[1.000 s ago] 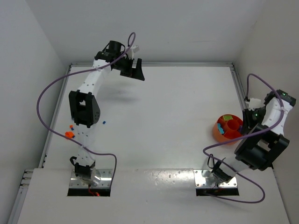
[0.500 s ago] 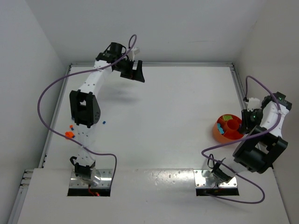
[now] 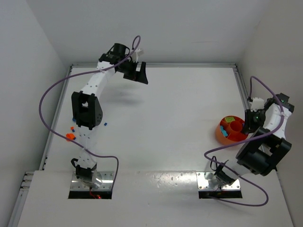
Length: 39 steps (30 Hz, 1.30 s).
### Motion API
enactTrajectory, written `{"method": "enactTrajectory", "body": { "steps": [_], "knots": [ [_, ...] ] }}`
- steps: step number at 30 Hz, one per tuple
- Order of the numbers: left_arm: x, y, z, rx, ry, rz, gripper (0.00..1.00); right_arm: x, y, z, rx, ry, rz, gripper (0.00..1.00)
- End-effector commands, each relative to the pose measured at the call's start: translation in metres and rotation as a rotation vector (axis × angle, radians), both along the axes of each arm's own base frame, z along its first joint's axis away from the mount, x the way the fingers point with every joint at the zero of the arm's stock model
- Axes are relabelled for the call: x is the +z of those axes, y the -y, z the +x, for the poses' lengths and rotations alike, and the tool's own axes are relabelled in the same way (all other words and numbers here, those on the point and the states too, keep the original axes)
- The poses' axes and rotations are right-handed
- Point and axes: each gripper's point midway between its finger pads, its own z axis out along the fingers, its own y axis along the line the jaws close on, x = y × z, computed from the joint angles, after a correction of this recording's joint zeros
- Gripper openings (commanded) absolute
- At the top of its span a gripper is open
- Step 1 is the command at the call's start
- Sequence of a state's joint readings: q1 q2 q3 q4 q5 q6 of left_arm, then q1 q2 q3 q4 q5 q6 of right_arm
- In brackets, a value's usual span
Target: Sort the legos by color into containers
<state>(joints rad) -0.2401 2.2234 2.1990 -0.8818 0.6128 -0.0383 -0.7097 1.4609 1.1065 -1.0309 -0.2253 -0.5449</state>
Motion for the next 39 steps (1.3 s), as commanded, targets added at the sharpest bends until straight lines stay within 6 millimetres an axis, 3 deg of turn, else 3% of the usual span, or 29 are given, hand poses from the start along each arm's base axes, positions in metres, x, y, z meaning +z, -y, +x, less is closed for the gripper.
{"method": "enactTrajectory", "body": {
  "steps": [1, 7, 17, 24, 26, 31, 35, 39],
  "knots": [
    [0.026, 0.006, -0.003, -0.017, 0.063, -0.016, 1.0, 0.009, 0.004, 0.013, -0.013, 0.078, -0.022, 0.02],
    [0.025, 0.005, -0.003, -0.011, 0.065, -0.01, 1.0, 0.001, 0.005, 0.015, -0.013, 0.08, -0.024, 0.05],
    [0.025, 0.009, -0.005, -0.02, 0.065, -0.01, 1.0, -0.008, 0.006, 0.017, -0.022, 0.075, -0.017, 0.31],
    [0.021, 0.012, -0.007, -0.036, 0.071, 0.006, 1.0, 0.006, 0.006, 0.022, -0.025, 0.12, -0.027, 0.47],
    [0.02, 0.01, -0.006, -0.03, 0.073, 0.013, 1.0, 0.013, 0.0, 0.022, -0.02, 0.134, -0.009, 0.47],
    [0.024, 0.003, 0.001, 0.015, 0.096, 0.051, 1.0, 0.051, -0.014, 0.032, 0.013, 0.223, 0.029, 0.47],
    [0.03, -0.013, 0.014, 0.112, 0.136, 0.126, 1.0, 0.091, -0.035, 0.049, 0.071, 0.333, 0.099, 0.47],
    [0.031, -0.044, 0.011, 0.179, 0.094, 0.133, 1.0, 0.109, -0.054, 0.071, 0.114, 0.379, 0.158, 0.47]
  ]
}}
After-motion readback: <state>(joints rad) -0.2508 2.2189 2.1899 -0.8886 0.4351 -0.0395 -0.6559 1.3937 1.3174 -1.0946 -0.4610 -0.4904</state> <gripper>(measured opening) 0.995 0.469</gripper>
